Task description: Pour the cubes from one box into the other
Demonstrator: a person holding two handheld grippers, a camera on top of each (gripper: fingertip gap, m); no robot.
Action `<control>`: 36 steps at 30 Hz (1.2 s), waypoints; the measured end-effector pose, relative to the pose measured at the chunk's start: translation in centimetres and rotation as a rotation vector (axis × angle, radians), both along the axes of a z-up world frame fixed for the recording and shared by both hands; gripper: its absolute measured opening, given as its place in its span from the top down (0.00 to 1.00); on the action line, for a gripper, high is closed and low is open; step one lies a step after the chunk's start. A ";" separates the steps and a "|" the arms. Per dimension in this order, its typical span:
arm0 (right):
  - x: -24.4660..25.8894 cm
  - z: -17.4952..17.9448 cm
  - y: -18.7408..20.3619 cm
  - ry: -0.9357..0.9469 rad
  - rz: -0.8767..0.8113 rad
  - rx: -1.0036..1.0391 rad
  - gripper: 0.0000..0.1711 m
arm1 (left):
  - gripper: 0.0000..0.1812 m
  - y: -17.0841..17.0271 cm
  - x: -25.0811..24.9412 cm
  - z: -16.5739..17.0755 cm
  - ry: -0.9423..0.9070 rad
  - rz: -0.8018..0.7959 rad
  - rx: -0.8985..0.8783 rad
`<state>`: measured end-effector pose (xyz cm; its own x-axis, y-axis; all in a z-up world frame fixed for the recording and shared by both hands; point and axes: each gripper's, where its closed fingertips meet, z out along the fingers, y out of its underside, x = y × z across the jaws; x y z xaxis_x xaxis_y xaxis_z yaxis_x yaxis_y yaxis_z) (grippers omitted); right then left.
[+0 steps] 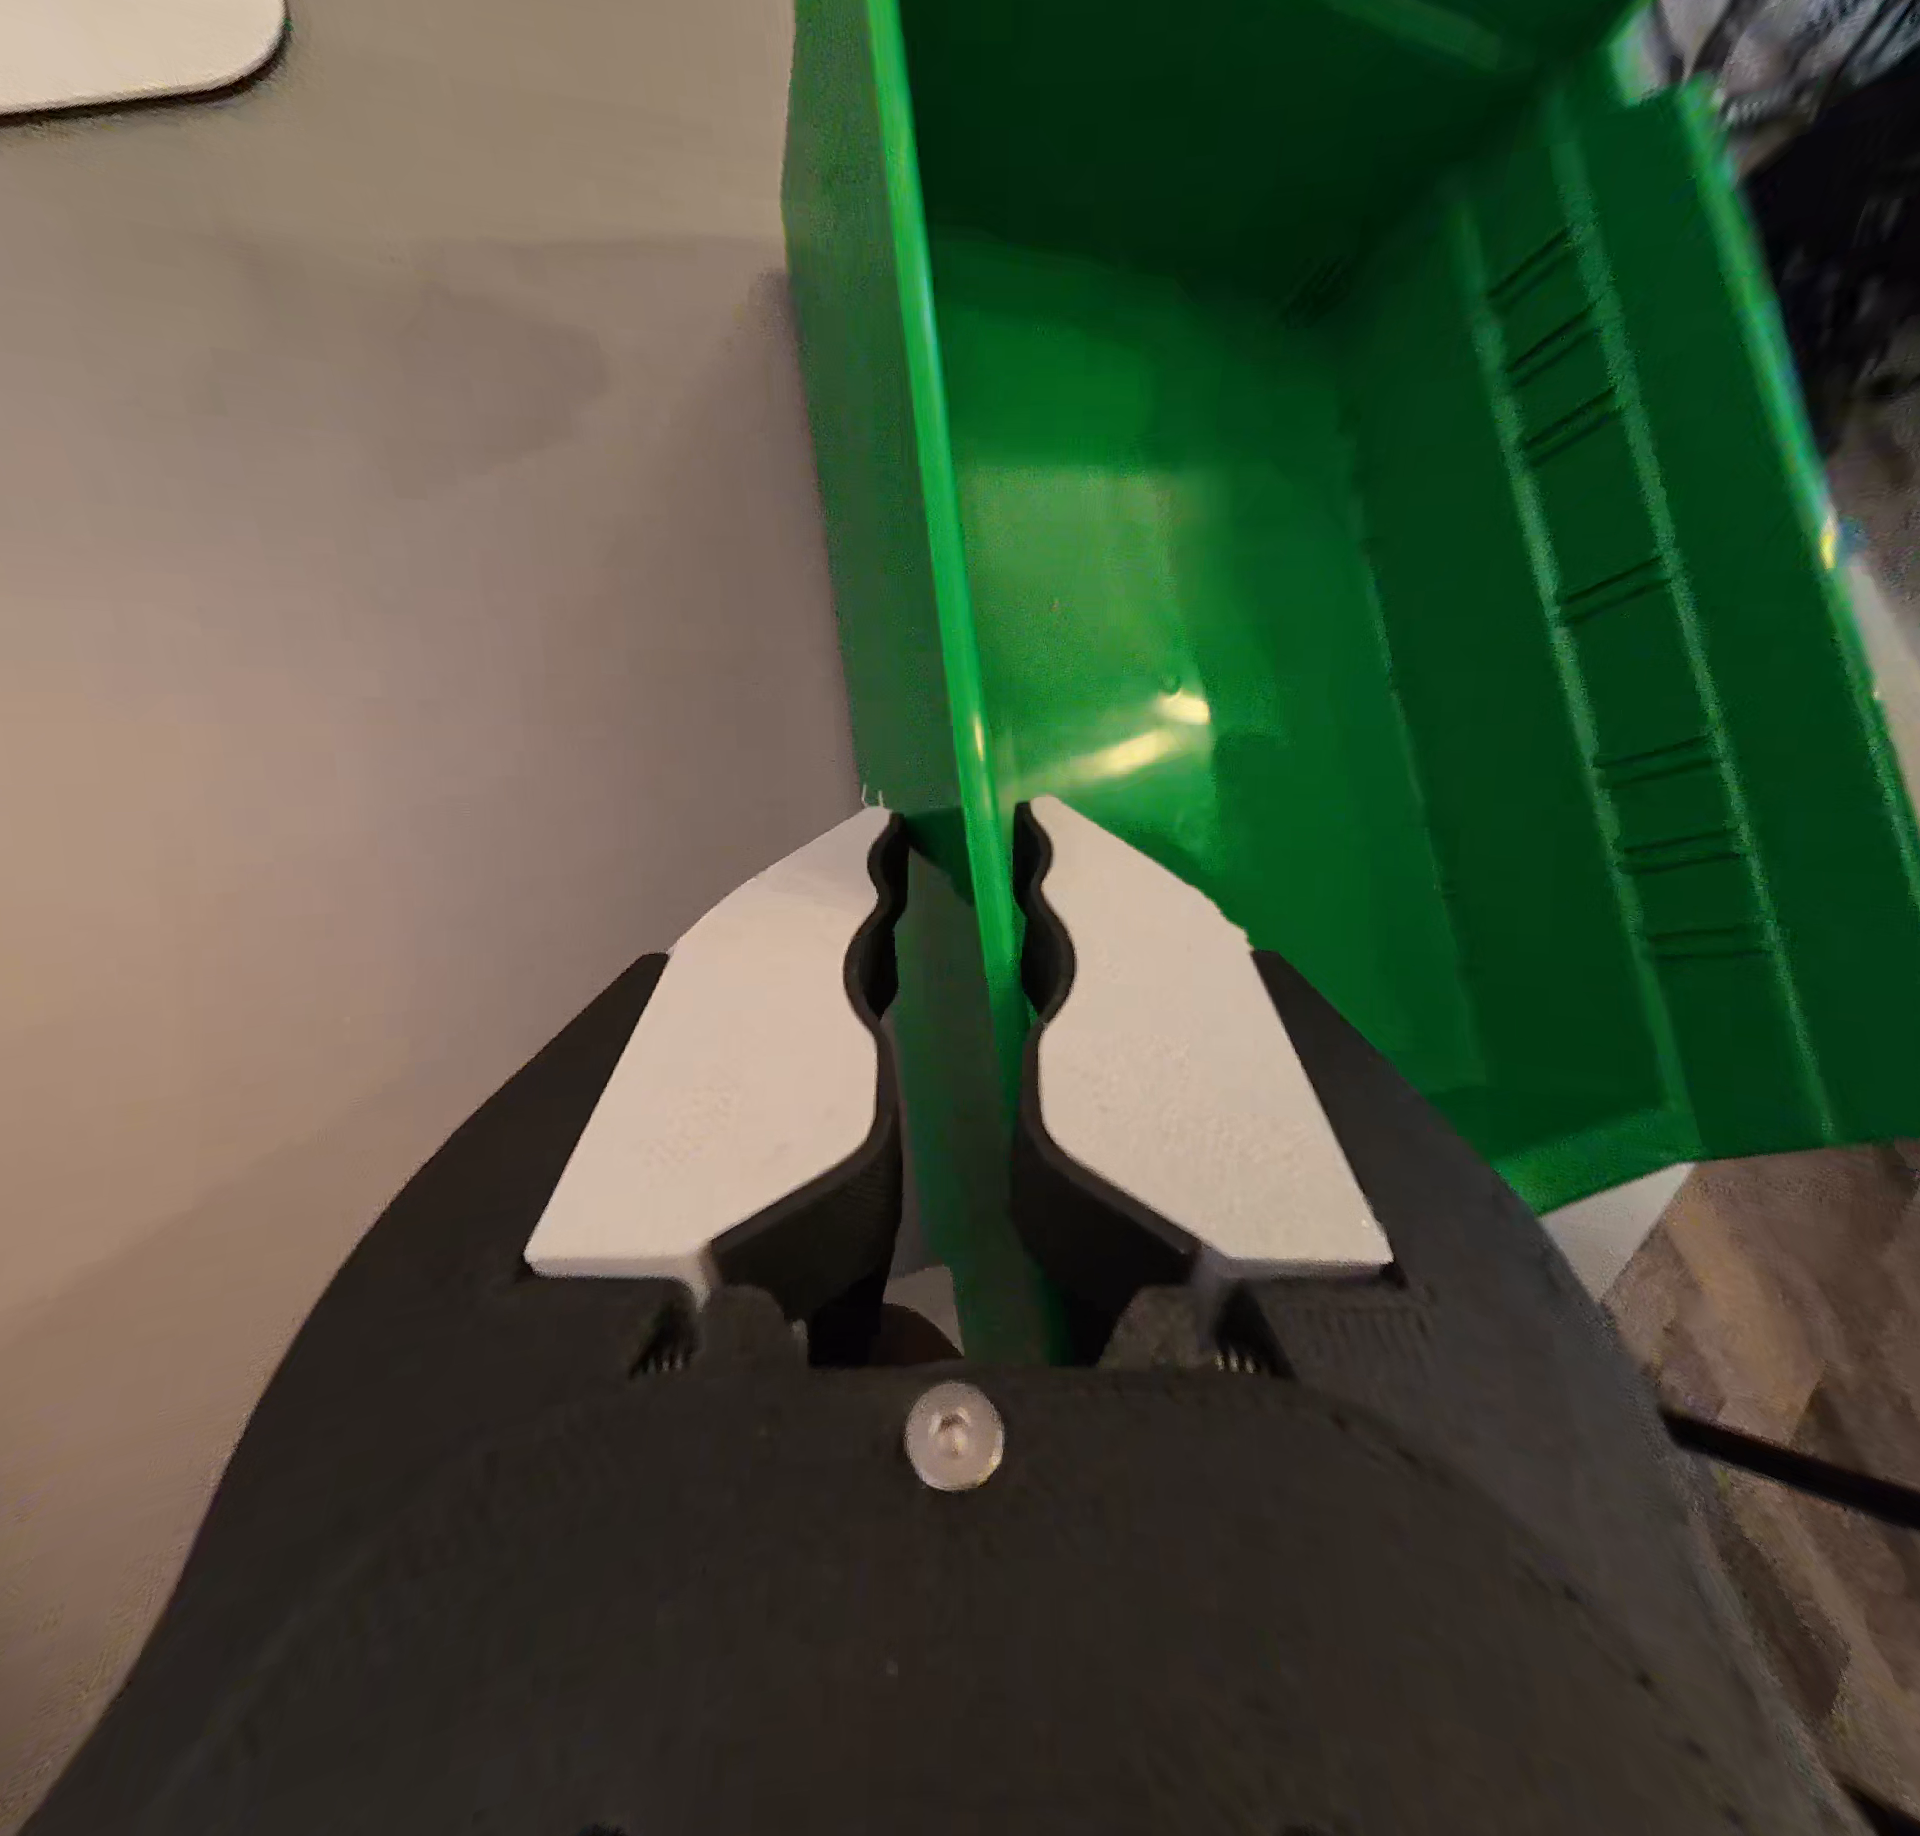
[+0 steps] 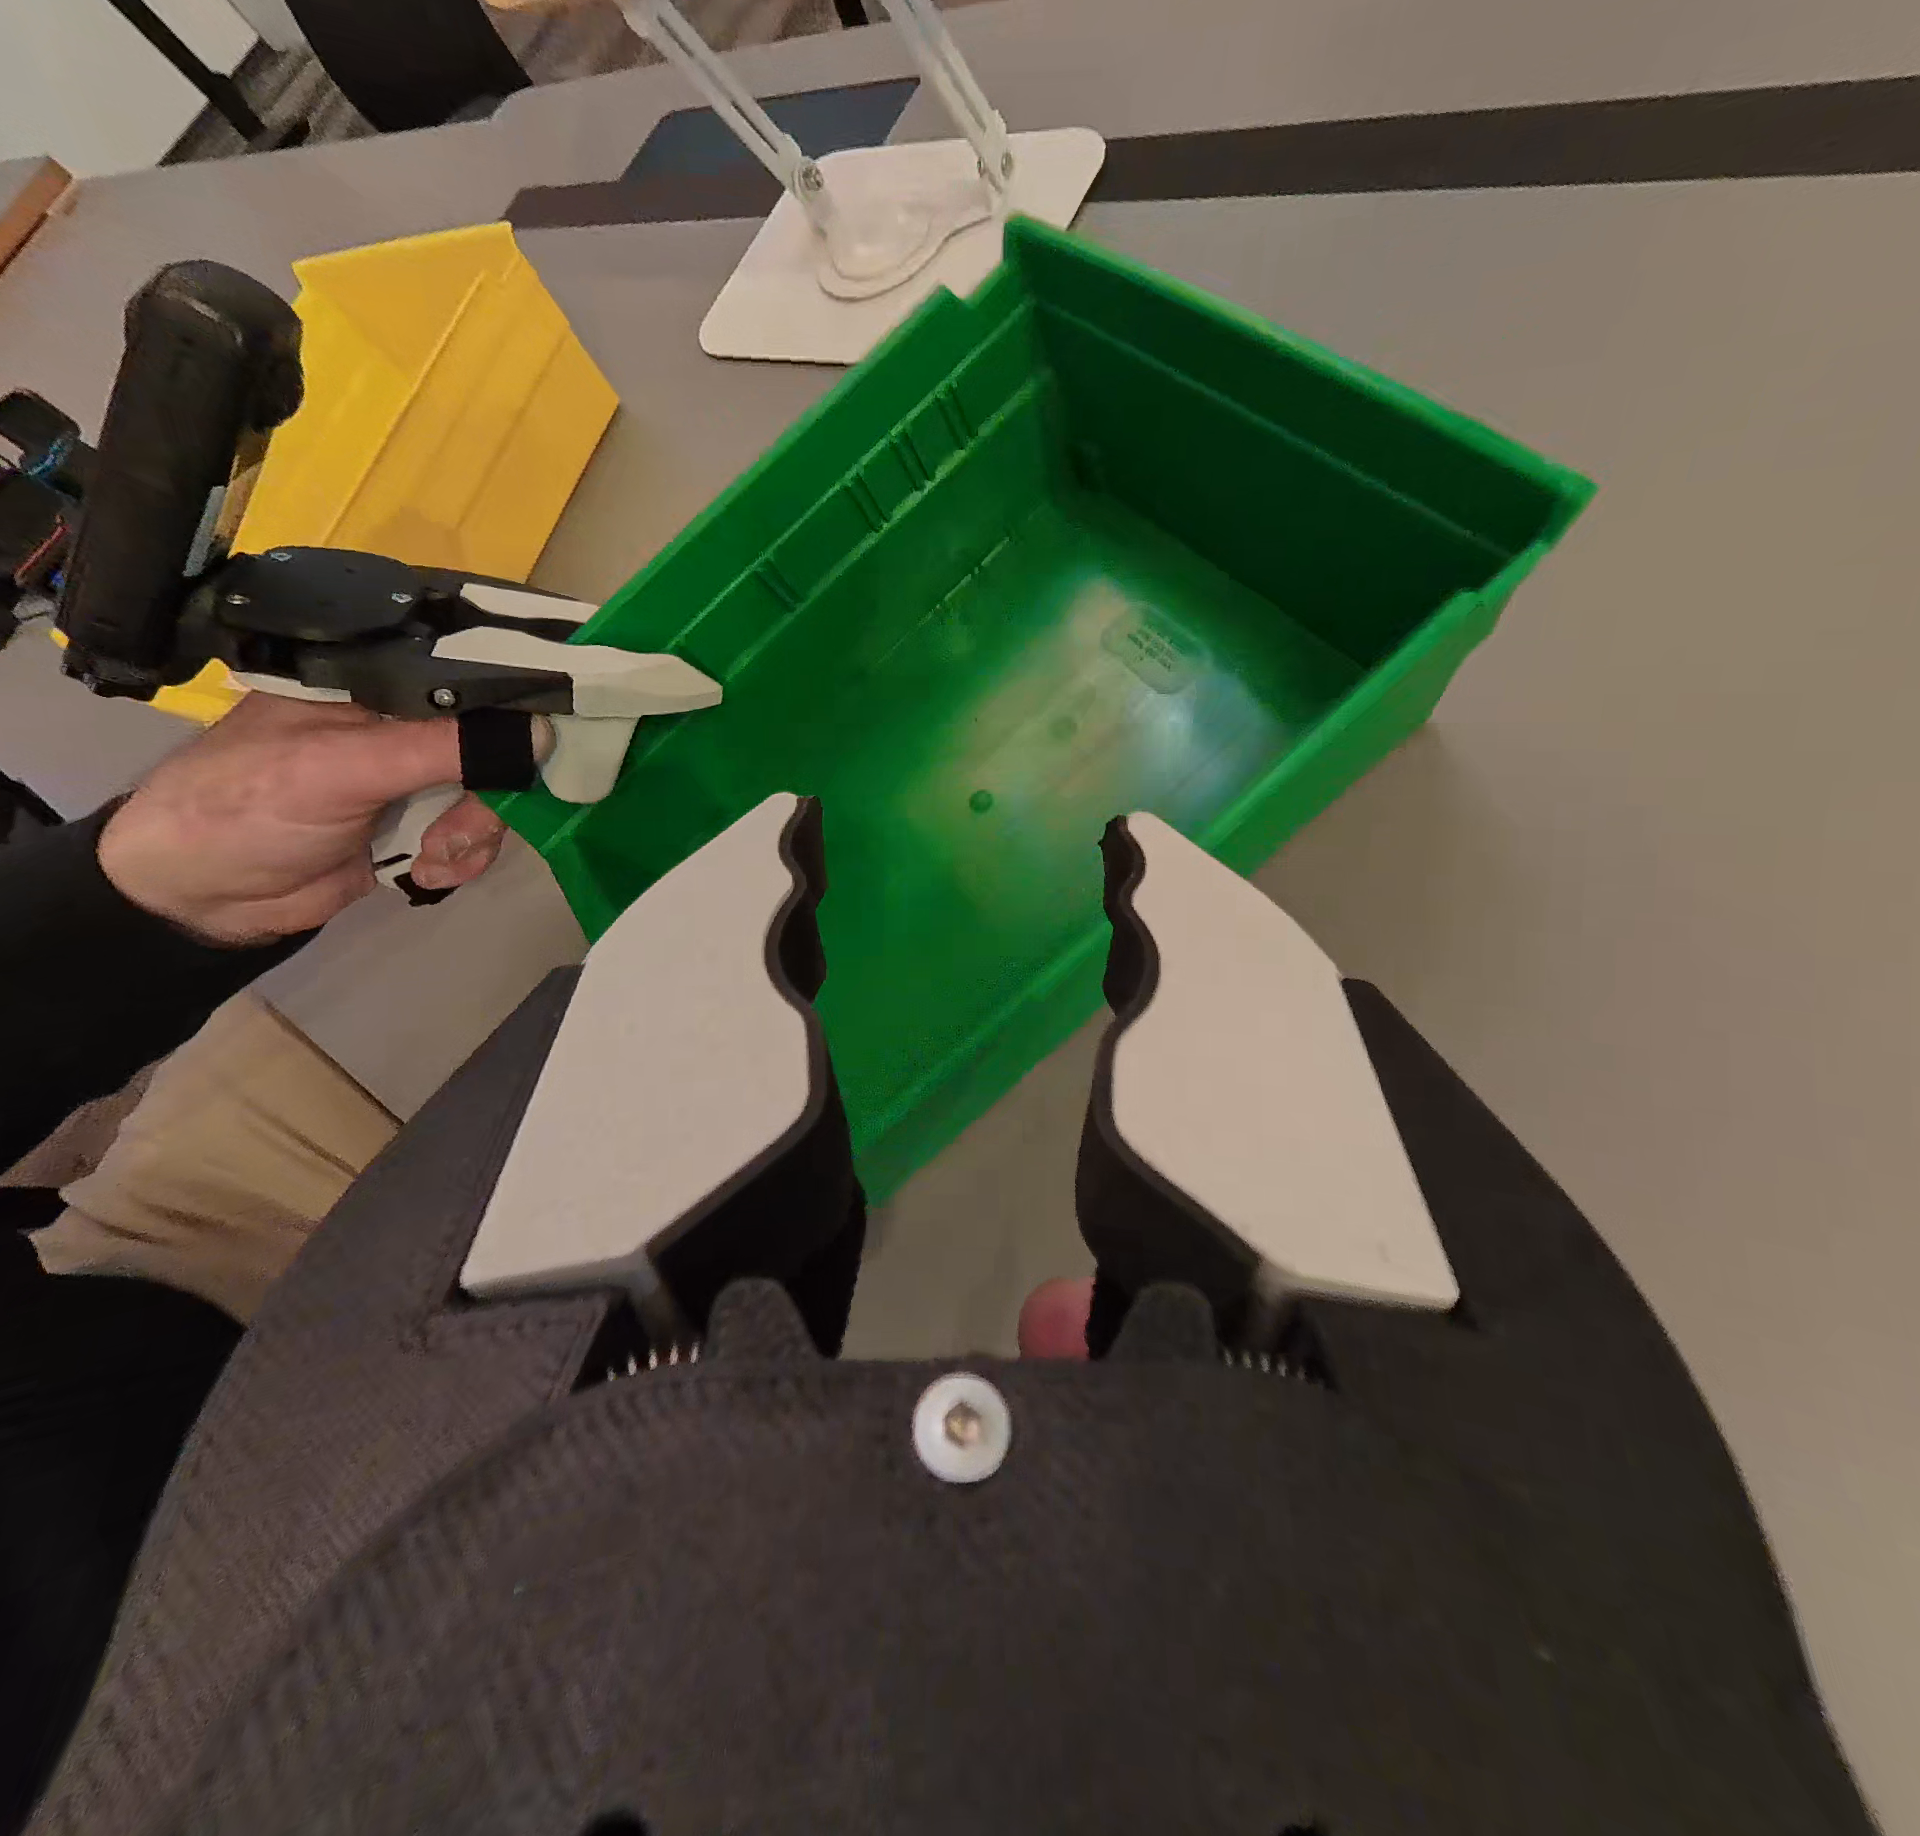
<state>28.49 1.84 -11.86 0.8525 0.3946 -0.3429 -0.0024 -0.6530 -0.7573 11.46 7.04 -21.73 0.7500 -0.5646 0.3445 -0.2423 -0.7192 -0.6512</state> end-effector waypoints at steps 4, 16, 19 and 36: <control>-0.1 -0.5 0.2 -0.020 0.000 -0.008 0.73 | 0.86 -0.3 0.7 0.5 -0.072 0.007 -0.032; -8.0 3.3 -0.6 -0.194 0.180 0.085 0.69 | 0.60 -2.2 -9.8 13.6 -0.139 0.022 0.266; -14.1 4.4 -0.4 -0.119 0.303 0.097 0.69 | 0.58 0.3 -19.7 15.3 -0.019 0.180 0.358; -42.0 -7.7 6.1 -0.212 0.659 -0.348 0.67 | 0.69 3.5 -43.3 1.0 0.218 0.281 -0.095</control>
